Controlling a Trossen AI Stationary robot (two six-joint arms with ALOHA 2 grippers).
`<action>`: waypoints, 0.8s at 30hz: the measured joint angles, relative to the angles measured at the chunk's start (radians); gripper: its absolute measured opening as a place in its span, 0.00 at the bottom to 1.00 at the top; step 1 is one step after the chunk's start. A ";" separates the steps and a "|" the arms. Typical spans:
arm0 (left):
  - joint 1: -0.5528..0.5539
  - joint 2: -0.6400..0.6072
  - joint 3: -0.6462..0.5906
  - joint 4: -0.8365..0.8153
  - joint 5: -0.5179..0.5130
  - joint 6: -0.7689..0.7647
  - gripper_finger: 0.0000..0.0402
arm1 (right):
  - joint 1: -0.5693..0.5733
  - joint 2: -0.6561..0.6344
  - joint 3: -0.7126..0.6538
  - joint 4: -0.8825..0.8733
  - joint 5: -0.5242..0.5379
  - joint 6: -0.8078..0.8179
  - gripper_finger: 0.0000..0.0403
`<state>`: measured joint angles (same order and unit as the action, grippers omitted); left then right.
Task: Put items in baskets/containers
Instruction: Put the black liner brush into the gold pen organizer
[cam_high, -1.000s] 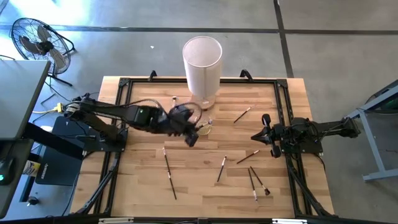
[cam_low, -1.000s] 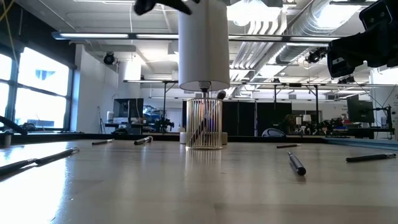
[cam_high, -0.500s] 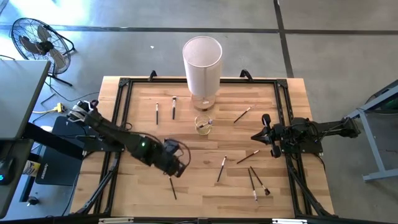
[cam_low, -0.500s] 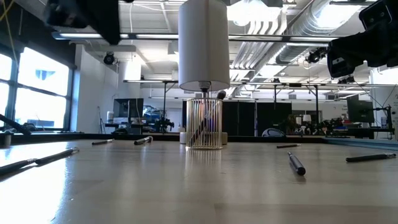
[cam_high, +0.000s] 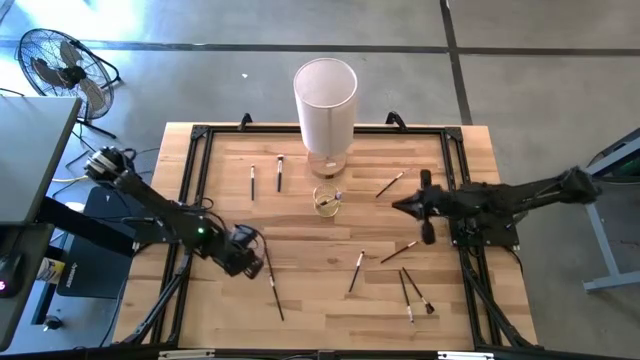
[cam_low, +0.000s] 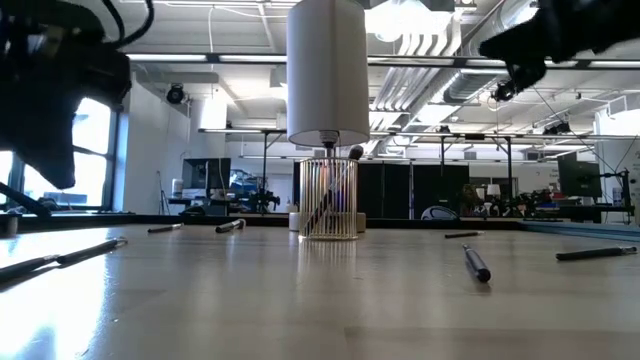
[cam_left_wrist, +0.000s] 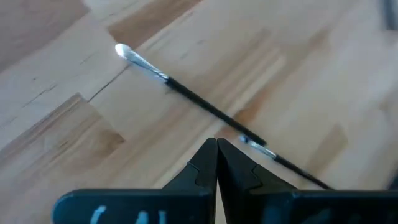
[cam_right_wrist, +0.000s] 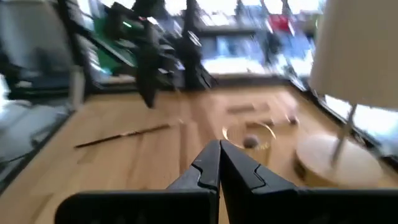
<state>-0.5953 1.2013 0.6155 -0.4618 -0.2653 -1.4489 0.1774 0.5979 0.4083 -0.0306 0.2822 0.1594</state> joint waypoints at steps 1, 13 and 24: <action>0.000 -0.033 -0.021 0.008 0.001 0.013 0.00 | 0.000 0.073 0.071 -0.068 0.028 0.082 0.00; 0.000 -0.271 -0.081 -0.042 -0.015 0.251 0.00 | 0.012 0.758 0.691 -1.168 0.093 1.260 0.00; 0.000 -0.328 -0.080 0.047 0.056 0.400 0.00 | 0.080 0.850 0.500 -1.136 -0.193 1.874 0.08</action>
<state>-0.5958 0.8734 0.5358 -0.4146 -0.2095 -1.0487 0.2569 1.4480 0.9085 -1.1666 0.0888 2.0338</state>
